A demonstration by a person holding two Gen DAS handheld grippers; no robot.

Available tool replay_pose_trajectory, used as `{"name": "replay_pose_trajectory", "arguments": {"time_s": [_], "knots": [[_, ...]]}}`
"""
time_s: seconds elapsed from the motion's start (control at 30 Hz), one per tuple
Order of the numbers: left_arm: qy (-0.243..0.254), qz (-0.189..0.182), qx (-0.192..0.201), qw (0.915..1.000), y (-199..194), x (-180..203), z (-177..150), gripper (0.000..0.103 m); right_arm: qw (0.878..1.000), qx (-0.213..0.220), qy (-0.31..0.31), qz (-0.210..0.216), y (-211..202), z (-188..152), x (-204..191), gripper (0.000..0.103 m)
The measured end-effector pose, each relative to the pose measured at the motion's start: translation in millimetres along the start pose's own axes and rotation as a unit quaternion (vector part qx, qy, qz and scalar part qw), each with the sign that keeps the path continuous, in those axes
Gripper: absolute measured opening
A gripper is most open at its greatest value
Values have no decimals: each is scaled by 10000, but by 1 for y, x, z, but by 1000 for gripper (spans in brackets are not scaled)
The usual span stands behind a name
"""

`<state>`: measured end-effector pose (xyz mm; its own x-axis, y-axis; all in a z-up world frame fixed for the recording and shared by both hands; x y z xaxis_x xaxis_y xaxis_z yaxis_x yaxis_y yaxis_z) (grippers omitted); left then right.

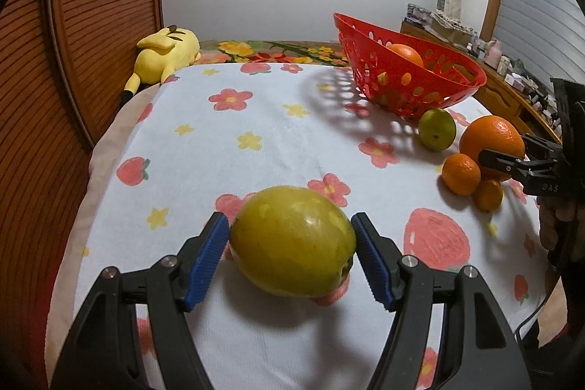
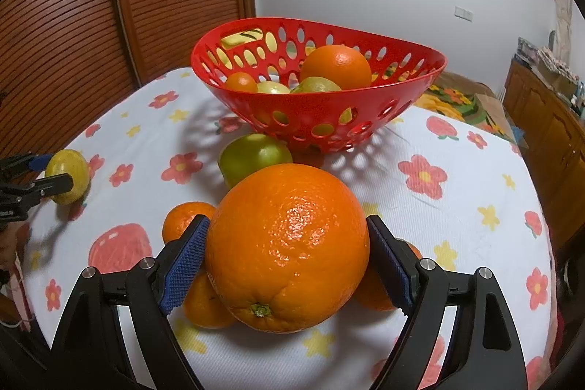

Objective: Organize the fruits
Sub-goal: 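Close the left tool on the yellow pomelo while the right tool closes on the large orange, then lift the pomelo with the left tool while the right tool lifts the orange toward the basket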

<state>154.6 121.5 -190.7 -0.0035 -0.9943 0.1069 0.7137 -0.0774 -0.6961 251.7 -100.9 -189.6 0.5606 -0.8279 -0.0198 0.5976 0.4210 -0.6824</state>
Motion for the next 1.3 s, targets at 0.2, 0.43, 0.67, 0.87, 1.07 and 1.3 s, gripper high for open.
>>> {"name": "replay_pose_trajectory", "arguments": {"time_s": [0.2,0.43,0.67,0.87,1.07,1.3], "knots": [[-137,-23,-21,9999,4,-3,0,69,10000,1,-3,2,0,0,0,86],[-208,-136,-17,9997,7,-5,1,68,10000,-1,-9,1,0,0,-1,86],[-268,-223,-40,9994,6,-3,2,67,10000,-4,-20,0,0,0,-1,86],[-142,-439,-34,9989,7,18,5,67,10000,0,-42,-30,0,0,0,84],[-9,-604,66,9982,4,39,18,67,10000,20,-48,-29,-1,-1,1,83],[108,-756,223,9968,0,60,37,67,9999,93,-43,71,-10,3,-2,82]]}}
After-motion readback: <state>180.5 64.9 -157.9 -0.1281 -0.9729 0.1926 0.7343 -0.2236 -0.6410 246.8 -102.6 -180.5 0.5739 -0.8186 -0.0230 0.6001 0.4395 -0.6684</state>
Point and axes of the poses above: each gripper's, at about its wrist camera, not at the fingertips, and y roughly the way its jaws point, x to its right, z to its top, the point moved 9 cm from there along y, roughly the way its jaws point
